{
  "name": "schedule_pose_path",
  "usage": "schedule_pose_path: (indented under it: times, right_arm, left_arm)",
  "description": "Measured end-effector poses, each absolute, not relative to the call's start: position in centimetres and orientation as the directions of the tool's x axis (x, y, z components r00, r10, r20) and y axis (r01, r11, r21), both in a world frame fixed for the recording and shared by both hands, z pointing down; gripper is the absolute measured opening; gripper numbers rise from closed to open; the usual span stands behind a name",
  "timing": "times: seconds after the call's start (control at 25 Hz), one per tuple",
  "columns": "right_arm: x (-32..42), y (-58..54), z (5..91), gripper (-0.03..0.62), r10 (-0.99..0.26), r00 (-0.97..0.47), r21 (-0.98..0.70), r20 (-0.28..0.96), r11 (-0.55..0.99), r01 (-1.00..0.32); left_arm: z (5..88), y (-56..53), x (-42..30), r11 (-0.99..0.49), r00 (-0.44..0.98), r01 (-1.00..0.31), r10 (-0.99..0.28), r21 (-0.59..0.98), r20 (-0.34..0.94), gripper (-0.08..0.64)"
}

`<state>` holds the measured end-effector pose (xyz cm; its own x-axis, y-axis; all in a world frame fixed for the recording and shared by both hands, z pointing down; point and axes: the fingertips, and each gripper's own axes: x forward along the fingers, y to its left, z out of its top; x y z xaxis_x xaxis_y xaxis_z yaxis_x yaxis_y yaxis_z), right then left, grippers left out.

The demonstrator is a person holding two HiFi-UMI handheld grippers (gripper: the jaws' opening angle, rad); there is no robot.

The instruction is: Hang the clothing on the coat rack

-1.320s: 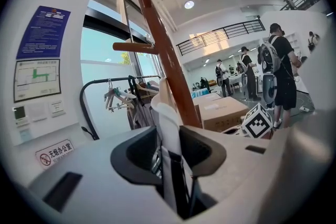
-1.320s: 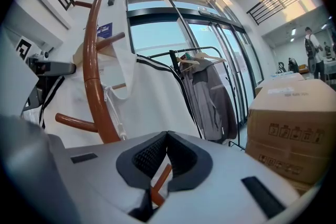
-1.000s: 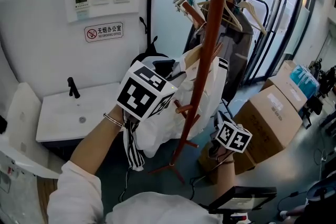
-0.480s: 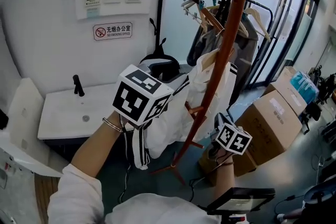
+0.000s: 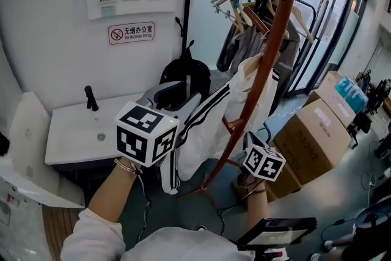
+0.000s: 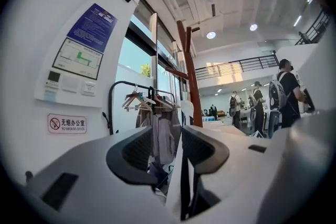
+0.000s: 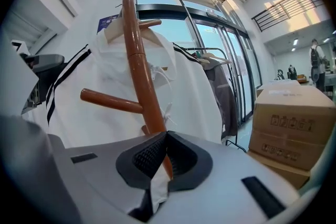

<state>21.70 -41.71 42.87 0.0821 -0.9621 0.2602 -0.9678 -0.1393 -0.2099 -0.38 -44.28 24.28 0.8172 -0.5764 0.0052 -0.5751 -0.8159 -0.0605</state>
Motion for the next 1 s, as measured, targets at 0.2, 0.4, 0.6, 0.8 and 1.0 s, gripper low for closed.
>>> schedule_pose_path:
  times: [0.2, 0.4, 0.6, 0.8, 1.0]
  right_arm:
    - [21.2, -40.7, 43.2, 0.023, -0.964, 0.103, -0.195, 0.243, -0.153, -0.969]
    - [20.9, -39.6, 43.7, 0.023, -0.962, 0.114, -0.165, 0.248, -0.158, -0.974]
    - [21.2, -38.4, 44.6, 0.023, -0.957, 0.11, -0.151, 0.268, -0.155, -0.976]
    - [21.2, -38.0, 44.9, 0.023, -0.962, 0.078, -0.154, 0.261, -0.121, -0.981]
    - [21.8, -37.0, 44.9, 0.023, -0.971, 0.048, -0.134, 0.235, -0.081, -0.988]
  left_arm:
    - [27.2, -44.3, -3.9, -0.738, 0.738, -0.675, -0.674, 0.001, -0.019, 0.177]
    - [30.9, -45.8, -8.0, -0.624, 0.626, -0.774, -0.78, 0.108, -0.017, 0.144]
    - [35.2, -45.7, -10.7, -0.539, 0.559, -0.816, -0.828, 0.209, 0.044, 0.08]
    - [37.2, -43.9, -11.8, -0.482, 0.511, -0.839, -0.857, 0.252, 0.061, 0.02]
    - [38.5, -40.7, -11.6, -0.443, 0.479, -0.84, -0.877, 0.314, 0.043, 0.008]
